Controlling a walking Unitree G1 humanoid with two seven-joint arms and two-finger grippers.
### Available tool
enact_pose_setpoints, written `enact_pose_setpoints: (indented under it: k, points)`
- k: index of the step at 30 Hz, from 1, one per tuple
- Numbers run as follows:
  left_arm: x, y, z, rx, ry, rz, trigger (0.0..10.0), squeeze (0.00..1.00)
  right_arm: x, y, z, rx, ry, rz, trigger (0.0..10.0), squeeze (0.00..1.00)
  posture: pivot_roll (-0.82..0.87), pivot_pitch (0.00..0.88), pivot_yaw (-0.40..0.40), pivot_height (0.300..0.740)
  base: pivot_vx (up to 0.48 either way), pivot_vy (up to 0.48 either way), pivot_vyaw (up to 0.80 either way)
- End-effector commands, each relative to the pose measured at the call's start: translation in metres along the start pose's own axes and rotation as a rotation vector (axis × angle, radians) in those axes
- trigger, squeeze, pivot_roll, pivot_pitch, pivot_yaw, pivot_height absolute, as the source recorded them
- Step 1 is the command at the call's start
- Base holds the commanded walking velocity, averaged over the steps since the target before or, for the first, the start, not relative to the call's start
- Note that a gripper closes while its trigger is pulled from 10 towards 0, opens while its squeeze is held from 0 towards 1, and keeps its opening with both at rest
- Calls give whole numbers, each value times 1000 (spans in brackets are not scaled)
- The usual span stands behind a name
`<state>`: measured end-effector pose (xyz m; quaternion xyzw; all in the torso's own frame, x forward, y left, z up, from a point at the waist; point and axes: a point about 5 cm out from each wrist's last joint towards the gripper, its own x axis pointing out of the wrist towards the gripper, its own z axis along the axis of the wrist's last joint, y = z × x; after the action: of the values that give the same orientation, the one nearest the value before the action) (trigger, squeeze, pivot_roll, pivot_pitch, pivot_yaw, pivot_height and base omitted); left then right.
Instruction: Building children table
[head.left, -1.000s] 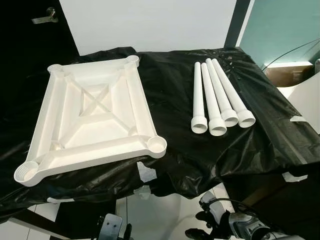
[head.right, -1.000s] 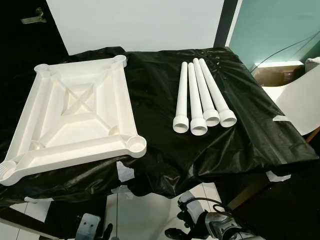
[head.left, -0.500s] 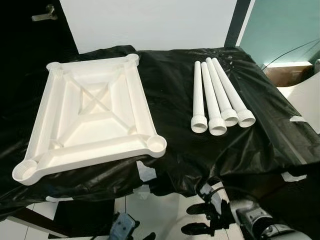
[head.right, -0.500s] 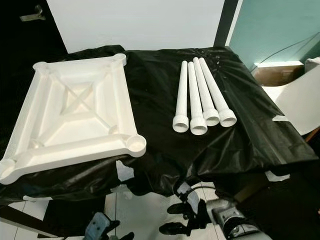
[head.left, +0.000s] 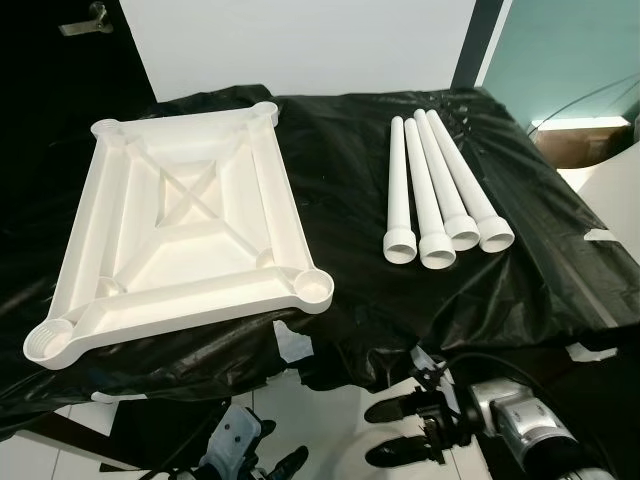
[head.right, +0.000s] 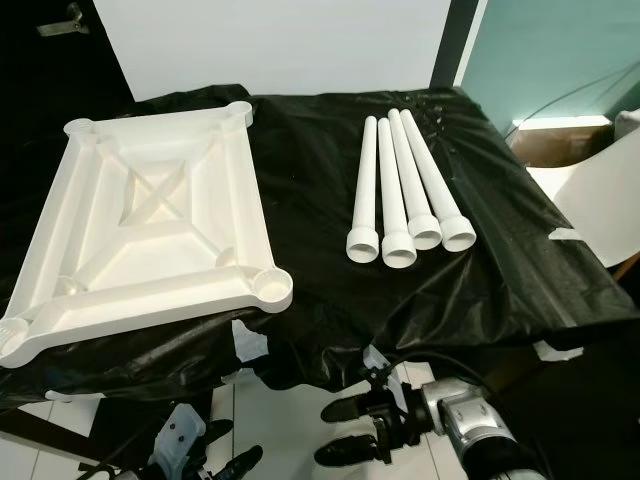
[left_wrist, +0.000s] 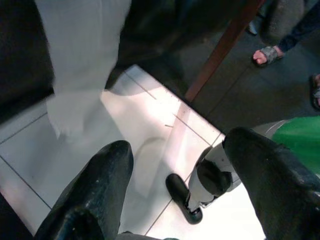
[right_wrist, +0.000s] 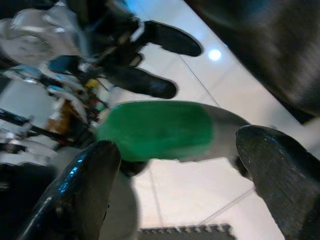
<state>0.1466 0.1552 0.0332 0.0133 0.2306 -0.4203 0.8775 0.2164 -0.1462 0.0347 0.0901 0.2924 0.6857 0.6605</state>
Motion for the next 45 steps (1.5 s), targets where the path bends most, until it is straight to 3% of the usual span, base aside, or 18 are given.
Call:
enact_pose_setpoints:
  k: [1,10,18,23,27,31,33,34,35,38,42,45]
  points:
    - [-2,-10,4,-16,-8,-143,10000,0,-1,7,5,6,-18,50,10000,0,173,73,-15,740,0,0,0]
    - [-17,-16,47,0,-97,-208,10000,0,-13,23,38,-64,-40,105,10000,0,163,79,-24,740,0,0,0]
    - [-33,-20,65,12,-130,-250,10000,0,-21,30,54,-103,-11,116,10000,0,168,77,-37,740,0,0,0]
    - [-45,-9,90,47,-207,-181,10000,0,-30,24,72,-165,-13,61,10000,0,172,72,-41,740,0,0,0]
    - [-47,0,95,84,-198,-124,10000,0,-34,19,81,-202,-12,25,10000,0,173,67,-44,740,0,0,0]
    - [-44,17,105,132,-236,21,10000,0,-39,0,99,-263,-74,-148,10000,0,170,59,-46,740,0,0,0]
    - [-44,17,105,132,-236,21,10000,0,-39,0,99,-263,-74,-148,10000,0,170,59,-46,740,0,0,0]
    - [-39,24,113,154,-280,111,10000,0,-40,-8,111,-298,-147,-243,10000,0,165,39,-51,740,0,0,0]
    - [-39,24,113,154,-280,111,10000,0,-40,-8,111,-298,-147,-243,10000,0,165,39,-51,740,0,0,0]
    - [-32,34,127,160,-363,229,10000,0,-38,-19,129,-330,-271,-395,10000,0,161,30,-50,740,0,0,0]
    - [-28,39,135,158,-409,284,10000,0,-37,-26,137,-355,-331,-485,10000,0,160,28,-52,740,0,0,0]
    - [-18,47,148,137,-460,373,10000,0,-38,-37,149,-362,-432,-674,10000,0,157,24,-50,740,0,0,0]
